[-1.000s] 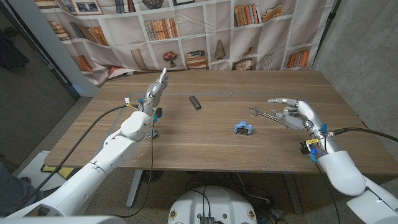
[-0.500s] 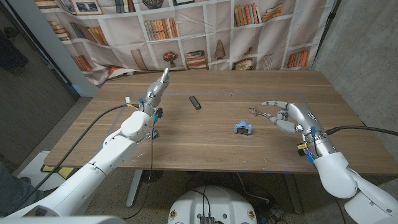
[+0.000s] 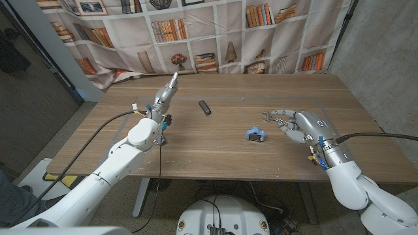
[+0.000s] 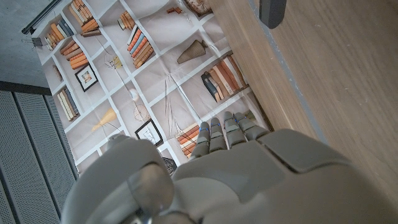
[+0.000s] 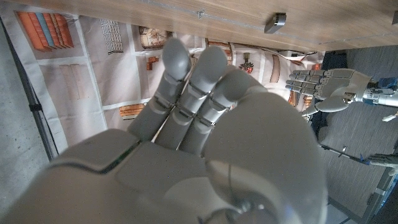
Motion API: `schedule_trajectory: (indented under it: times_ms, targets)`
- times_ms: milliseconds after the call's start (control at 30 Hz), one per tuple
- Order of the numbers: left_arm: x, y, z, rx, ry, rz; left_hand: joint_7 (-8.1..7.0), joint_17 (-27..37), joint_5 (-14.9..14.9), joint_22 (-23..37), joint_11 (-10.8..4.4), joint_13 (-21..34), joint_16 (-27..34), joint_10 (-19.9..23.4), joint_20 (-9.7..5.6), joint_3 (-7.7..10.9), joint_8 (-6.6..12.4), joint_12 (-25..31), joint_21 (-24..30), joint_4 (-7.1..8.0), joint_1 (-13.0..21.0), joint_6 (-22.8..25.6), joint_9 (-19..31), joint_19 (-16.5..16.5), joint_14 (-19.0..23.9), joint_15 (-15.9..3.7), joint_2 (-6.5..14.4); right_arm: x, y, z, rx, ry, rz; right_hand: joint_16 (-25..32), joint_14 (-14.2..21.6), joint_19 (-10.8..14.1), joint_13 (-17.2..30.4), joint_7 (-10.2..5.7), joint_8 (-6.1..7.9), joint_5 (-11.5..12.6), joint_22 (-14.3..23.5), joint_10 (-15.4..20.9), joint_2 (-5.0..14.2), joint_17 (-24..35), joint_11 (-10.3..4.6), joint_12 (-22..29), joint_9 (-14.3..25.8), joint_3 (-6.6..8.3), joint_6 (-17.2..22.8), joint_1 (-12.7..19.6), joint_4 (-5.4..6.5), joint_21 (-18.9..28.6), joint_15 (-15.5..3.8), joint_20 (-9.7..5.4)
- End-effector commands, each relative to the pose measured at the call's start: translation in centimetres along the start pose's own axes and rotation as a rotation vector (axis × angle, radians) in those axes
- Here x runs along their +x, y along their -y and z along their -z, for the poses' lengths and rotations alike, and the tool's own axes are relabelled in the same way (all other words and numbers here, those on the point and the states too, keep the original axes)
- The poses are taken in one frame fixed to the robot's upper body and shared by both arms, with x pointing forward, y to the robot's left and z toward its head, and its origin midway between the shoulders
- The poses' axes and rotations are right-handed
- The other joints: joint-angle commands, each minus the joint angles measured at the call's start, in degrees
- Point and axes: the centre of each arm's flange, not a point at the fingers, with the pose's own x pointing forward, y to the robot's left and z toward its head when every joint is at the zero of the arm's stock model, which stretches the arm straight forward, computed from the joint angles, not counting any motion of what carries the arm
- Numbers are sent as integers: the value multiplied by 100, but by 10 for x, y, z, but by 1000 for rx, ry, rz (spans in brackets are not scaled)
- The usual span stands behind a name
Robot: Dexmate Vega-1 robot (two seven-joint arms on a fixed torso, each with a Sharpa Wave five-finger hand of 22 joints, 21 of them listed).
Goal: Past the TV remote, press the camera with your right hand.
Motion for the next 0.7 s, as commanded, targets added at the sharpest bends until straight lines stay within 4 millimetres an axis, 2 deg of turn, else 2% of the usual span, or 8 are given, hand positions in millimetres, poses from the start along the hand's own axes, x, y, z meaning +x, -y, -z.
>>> schedule_trajectory:
  times_ms: [33, 267, 367, 467, 700]
  targets:
    - [-5, -2, 6, -10, -3, 2, -15, 16, -11, 2, -35, 18, -5, 0, 0, -8, -13, -15, -16, -31, 20, 34, 20, 55, 25, -5, -6, 0, -16, 0, -63, -22, -84, 27, -2, 18, -40, 3, 12, 73, 10, 12, -6, -2, -27, 51, 9, 32, -68, 58, -4, 55, -12, 4]
    - [-3, -1, 6, -15, 4, 12, -19, 16, -17, 2, -54, 18, -10, 15, 3, -1, -16, -15, -21, -35, 37, 40, 21, 54, 27, -10, 4, 7, -21, -10, -100, 2, -155, 50, 4, -55, -86, 8, -21, 166, -107, 16, -24, 23, -31, 123, -3, 66, -285, 61, 7, 60, -7, 3]
    - [-2, -1, 6, -15, 6, 16, -12, 16, -20, 3, -58, 18, -11, 16, 3, 1, -18, -17, -23, -37, 43, 38, 21, 54, 31, -11, 8, 10, -22, -11, -87, 1, -194, 58, 9, -17, -78, 8, -32, 249, -9, 36, -47, 31, -27, 215, -8, 128, -450, 98, -12, 190, -9, 11]
    - [0, -1, 6, -12, 9, 24, -17, 16, -23, 3, -63, 18, -13, 17, 2, 4, -20, -19, -27, -38, 51, 40, 21, 51, 31, -10, 13, 15, -22, -14, -95, 0, -237, 215, 84, -52, -105, 8, -23, 407, 297, 34, -42, 99, -29, 321, -18, 293, -667, 92, 6, 350, -10, 26]
    - [2, -1, 9, -22, 16, 22, -16, 17, -27, 3, -57, 18, -18, 10, 3, 7, -23, -26, -31, -39, 61, 40, 22, 49, 29, -7, 19, 26, -20, -16, -136, -14, -358, 347, 71, -74, -174, 6, 12, 547, 269, 34, -66, 161, -29, 419, -24, 377, -768, 49, 14, 364, -5, 14]
